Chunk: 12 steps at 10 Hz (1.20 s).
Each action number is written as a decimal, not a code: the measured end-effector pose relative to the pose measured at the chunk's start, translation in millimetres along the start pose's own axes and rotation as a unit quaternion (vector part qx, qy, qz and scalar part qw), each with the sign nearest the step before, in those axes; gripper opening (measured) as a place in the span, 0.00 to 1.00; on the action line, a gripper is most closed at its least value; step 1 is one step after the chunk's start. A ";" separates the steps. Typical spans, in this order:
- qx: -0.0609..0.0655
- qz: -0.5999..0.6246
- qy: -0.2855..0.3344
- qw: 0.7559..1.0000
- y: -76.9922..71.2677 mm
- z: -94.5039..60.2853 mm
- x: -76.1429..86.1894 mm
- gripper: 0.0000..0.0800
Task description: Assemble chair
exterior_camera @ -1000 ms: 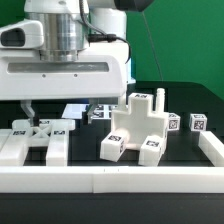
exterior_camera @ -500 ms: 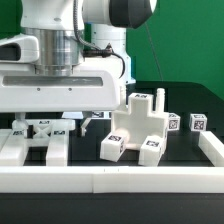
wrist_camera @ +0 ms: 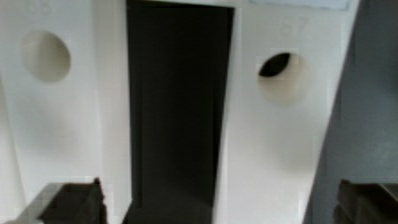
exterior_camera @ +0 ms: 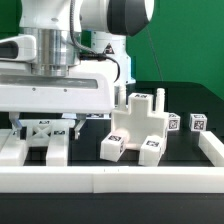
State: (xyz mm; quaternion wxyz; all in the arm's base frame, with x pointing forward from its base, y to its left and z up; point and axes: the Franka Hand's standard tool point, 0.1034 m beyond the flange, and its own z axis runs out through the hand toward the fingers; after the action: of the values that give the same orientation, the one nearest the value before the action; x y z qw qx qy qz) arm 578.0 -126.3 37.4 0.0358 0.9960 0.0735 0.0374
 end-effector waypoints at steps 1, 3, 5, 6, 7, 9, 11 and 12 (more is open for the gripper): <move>0.000 0.002 -0.001 1.000 -3.6 1.9 2.4 0.81; 0.012 0.001 -0.017 1.000 -13.9 3.7 1.1 0.81; 0.023 0.002 -0.030 0.999 -14.5 -0.3 4.7 0.81; 0.023 0.002 -0.031 0.999 -14.6 1.0 3.6 0.81; 0.023 0.002 -0.031 0.999 -14.6 1.1 3.5 0.81; 0.023 0.002 -0.032 0.999 -14.9 1.3 3.4 0.81; 0.030 0.000 -0.043 0.999 -17.7 4.0 -0.4 0.81; 0.032 -0.001 -0.046 0.998 -16.4 6.4 -1.1 0.81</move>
Offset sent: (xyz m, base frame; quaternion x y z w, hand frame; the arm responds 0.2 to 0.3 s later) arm 0.0054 0.0264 0.0033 0.1028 -0.0613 0.0252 0.9925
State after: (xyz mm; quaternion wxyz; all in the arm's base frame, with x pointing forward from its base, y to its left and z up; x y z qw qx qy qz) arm 575.1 -110.7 29.7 0.0076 0.9972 0.0735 -0.0105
